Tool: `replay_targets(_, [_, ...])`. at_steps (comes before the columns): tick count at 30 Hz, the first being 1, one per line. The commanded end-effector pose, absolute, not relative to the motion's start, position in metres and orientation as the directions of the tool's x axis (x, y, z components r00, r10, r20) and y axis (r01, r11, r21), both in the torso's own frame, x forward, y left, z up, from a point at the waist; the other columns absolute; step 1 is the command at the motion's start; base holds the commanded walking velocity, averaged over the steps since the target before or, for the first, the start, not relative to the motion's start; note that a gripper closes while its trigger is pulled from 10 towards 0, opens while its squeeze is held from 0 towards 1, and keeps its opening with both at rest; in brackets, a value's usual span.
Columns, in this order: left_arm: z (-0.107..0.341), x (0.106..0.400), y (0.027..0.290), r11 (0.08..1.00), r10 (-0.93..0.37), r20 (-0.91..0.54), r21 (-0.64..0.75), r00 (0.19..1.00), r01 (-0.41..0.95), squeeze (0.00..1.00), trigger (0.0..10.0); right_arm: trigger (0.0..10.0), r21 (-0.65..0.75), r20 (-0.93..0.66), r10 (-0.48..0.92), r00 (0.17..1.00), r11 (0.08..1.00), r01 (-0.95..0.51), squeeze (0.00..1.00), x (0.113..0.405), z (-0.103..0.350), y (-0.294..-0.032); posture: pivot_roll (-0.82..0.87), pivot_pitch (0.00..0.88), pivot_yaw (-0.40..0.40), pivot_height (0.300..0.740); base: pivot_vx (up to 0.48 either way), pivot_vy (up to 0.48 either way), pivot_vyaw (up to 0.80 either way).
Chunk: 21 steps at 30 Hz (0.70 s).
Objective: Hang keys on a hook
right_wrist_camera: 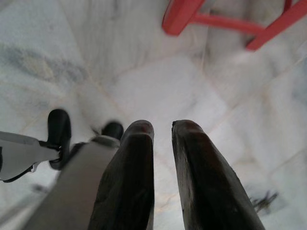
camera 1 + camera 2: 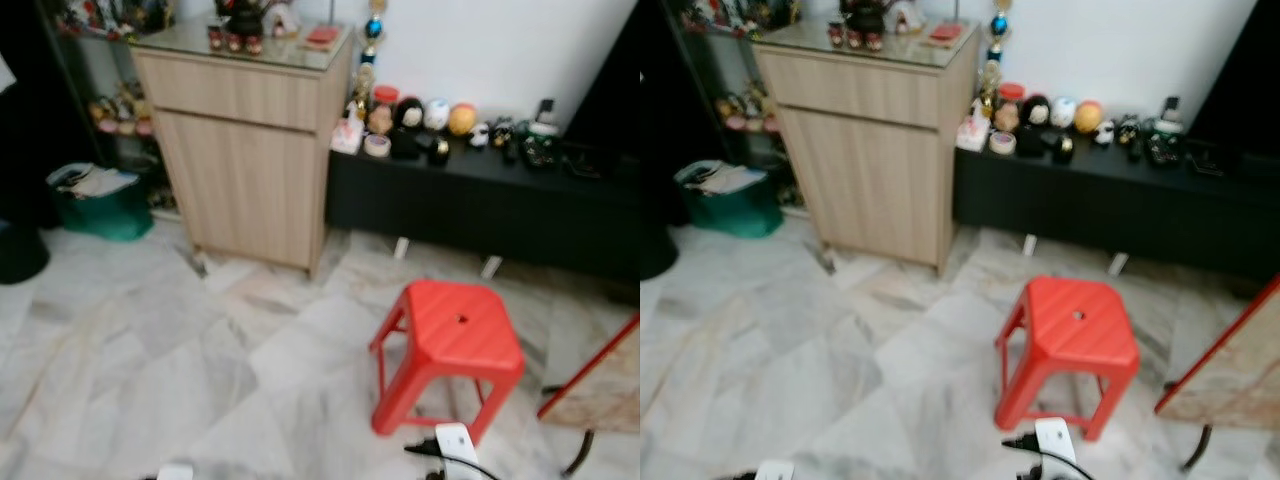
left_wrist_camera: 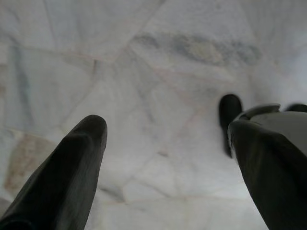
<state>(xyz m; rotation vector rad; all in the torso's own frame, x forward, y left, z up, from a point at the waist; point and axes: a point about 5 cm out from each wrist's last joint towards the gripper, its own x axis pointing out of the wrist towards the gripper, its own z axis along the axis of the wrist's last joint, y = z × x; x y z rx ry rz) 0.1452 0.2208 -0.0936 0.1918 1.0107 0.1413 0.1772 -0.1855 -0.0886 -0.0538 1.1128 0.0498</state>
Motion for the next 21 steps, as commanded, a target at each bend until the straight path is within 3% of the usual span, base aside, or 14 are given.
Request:
replay_targets(1, [-0.0948,0.1463,0.2129,0.977,0.188,-0.831,0.214,0.524,-0.01,0.0,10.0,10.0,-0.029,-0.903,-0.002,0.429,0.998,-0.056,0.0,0.174,-0.0893,-0.1915,-0.02,0.0,-0.058,0.74,0.0,0.48,0.0])
replay_targets(13, [-0.0959,0.1472,0.2064,0.979,0.178,-0.837,0.205,0.517,-0.006,0.0,10.0,10.0,-0.031,-0.903,-0.004,0.43,0.998,-0.056,0.0,0.1741,-0.0892,-0.192,-0.02,0.0,-0.06,0.74,0.0,0.48,0.0])
replay_targets(16, [-0.096,0.1449,0.2105,0.978,0.181,-0.838,0.206,0.514,-0.008,0.0,10.0,10.0,-0.037,-0.9,-0.007,0.435,0.997,-0.061,0.0,0.175,-0.0887,-0.1924,-0.01,0.0,-0.063,0.74,0.0,0.082,0.0])
replay_targets(21, [-0.0954,0.1435,0.2159,0.978,0.185,-0.837,0.207,0.515,-0.014,0.0,10.0,10.0,-0.03,-0.902,0.002,0.431,0.997,-0.068,0.0,0.1752,-0.0887,-0.1919,-0.01,0.0,-0.062,0.74,0.0,0.0,0.8])
